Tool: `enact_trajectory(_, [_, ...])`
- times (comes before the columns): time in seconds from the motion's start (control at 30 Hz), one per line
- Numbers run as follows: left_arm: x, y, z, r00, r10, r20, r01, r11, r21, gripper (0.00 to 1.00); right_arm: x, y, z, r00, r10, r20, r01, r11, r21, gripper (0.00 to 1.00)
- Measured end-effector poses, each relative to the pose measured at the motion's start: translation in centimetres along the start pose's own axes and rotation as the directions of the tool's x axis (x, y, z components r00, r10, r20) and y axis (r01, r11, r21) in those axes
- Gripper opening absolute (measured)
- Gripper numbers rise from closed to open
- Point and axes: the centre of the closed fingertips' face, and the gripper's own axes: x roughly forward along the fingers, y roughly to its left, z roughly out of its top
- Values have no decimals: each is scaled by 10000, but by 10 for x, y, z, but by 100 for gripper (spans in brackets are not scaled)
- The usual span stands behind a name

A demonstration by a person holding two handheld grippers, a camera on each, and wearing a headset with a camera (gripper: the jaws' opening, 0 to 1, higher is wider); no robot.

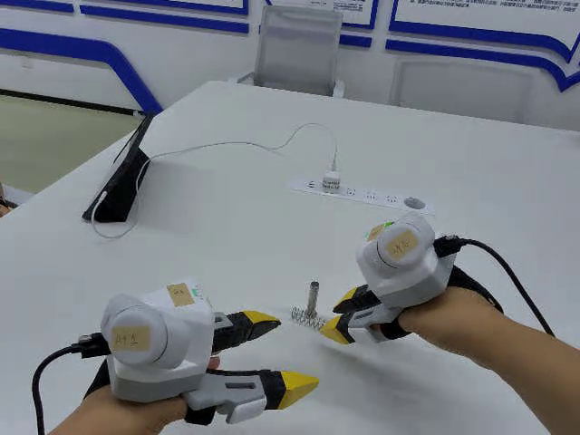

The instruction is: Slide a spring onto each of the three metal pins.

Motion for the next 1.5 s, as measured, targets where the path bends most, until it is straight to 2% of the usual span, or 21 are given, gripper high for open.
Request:
enact_trajectory(0.63, [-2, 2, -3, 9999, 58, -92, -58, 10000, -30, 50, 14, -1, -5, 9996, 62, -262, -62, 10000, 17, 14])
enact_trajectory(1.5, [-5, 3, -2, 9999, 96, -109, -96, 10000, 2, 49, 18, 3, -6, 9983, 115, -573, -105, 9998, 166, 12])
